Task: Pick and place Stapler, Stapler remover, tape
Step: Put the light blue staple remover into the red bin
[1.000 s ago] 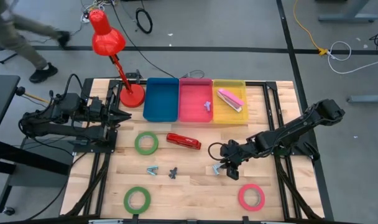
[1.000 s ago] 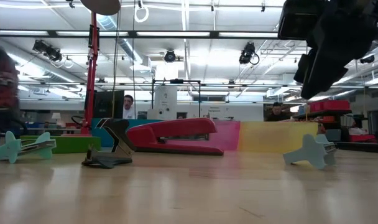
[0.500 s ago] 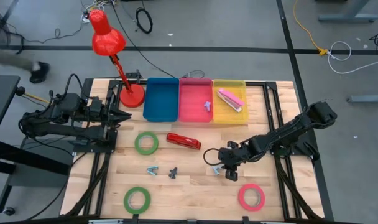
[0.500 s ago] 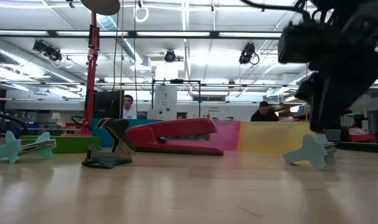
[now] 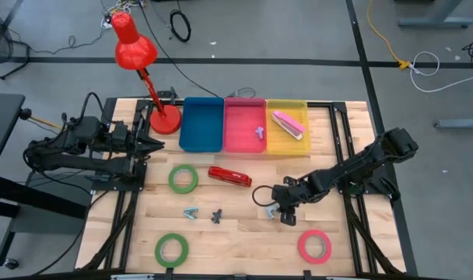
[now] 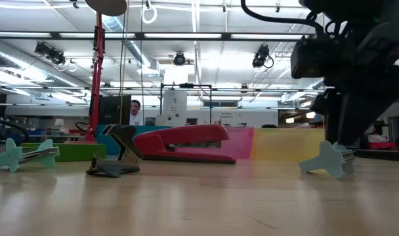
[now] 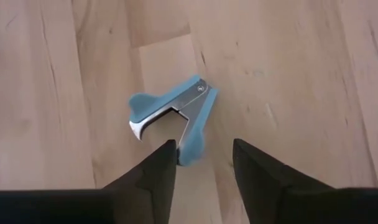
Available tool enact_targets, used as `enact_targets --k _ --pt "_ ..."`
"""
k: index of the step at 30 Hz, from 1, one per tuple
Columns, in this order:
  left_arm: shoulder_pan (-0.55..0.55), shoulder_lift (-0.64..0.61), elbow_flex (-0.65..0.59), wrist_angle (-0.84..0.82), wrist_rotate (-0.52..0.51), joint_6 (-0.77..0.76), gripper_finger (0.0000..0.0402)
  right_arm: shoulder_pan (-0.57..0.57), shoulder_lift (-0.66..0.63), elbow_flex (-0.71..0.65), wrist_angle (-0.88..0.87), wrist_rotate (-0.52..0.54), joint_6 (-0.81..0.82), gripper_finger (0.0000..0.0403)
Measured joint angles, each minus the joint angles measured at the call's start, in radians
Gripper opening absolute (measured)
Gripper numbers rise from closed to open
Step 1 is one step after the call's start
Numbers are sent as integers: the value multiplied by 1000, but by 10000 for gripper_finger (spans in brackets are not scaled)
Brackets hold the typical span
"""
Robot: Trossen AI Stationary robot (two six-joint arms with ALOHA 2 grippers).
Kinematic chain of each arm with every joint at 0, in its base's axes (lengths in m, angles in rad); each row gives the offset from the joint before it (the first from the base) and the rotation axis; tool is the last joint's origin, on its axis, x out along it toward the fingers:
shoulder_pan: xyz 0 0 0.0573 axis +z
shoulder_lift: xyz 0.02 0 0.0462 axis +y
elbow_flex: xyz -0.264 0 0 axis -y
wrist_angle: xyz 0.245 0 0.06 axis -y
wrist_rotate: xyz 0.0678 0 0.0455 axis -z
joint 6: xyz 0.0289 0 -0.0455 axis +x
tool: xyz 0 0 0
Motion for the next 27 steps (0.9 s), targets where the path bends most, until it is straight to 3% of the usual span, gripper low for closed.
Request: enact_targets --k 18,27 --pt "0 0 0 0 0 0 34 -4 0 0 7 -52 19 88" --pt "0 0 0 0 0 0 35 -4 0 0 36 -52 19 26"
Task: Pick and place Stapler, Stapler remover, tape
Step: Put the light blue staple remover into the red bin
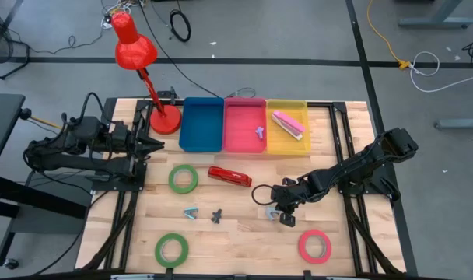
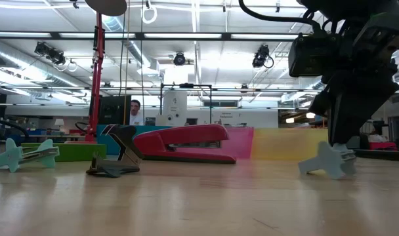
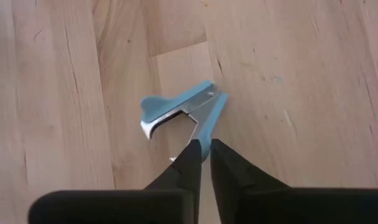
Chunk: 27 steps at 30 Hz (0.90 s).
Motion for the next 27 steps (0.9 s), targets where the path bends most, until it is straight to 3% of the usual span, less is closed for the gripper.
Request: enact_targets --k 4,27 --pt "0 0 0 0 0 0 35 0 0 0 0 -3 0 4" --pt "0 0 0 0 0 0 35 -13 -8 0 30 -54 -21 0"
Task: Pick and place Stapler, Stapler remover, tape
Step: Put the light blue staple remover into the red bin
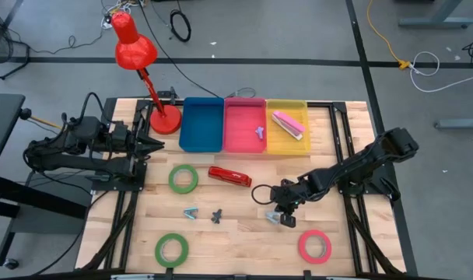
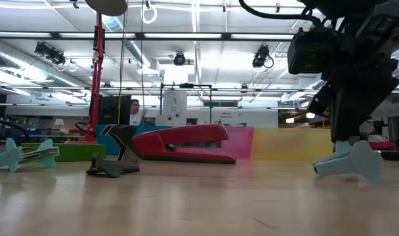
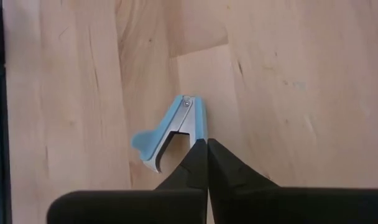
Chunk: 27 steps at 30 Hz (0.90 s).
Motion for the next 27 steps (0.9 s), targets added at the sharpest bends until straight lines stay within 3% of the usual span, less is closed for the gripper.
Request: enact_targets --k 16,27 --pt "0 0 0 0 0 0 35 -70 -154 0 2 12 -52 0" --pt "0 0 0 0 0 0 35 -277 -205 0 18 8 -187 0"
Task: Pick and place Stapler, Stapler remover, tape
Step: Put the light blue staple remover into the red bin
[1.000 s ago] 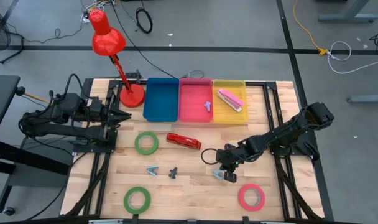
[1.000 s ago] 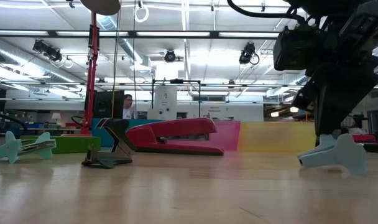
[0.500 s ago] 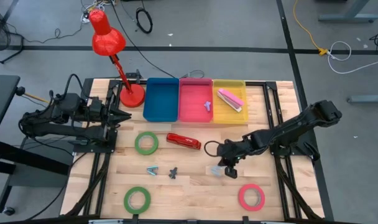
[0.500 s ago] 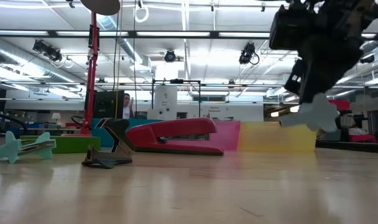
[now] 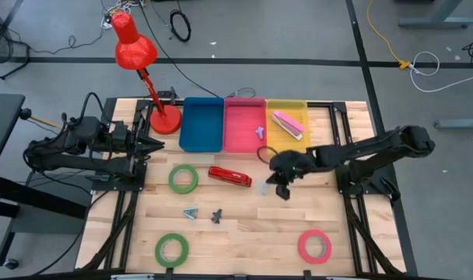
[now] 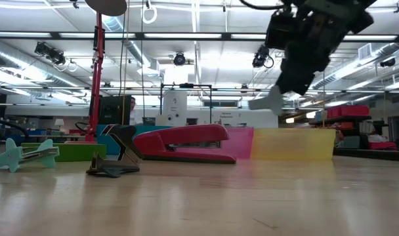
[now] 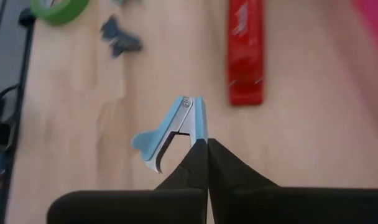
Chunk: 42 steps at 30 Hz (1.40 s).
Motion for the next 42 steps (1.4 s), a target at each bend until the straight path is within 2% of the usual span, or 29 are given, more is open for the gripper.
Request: enact_targets --k 13,23,29,35,42 --pt "0 0 0 0 0 0 35 -248 -2 0 121 -110 -55 0" --pt "0 0 0 0 0 0 35 -320 -2 2 131 -142 -80 0" --pt "0 0 0 0 0 0 35 -359 -1 127 11 -126 -155 0" --pt "0 0 0 0 0 0 35 -393 1 318 -148 -22 -257 0" --pt "0 0 0 0 0 0 35 -442 1 447 -224 16 -292 0"
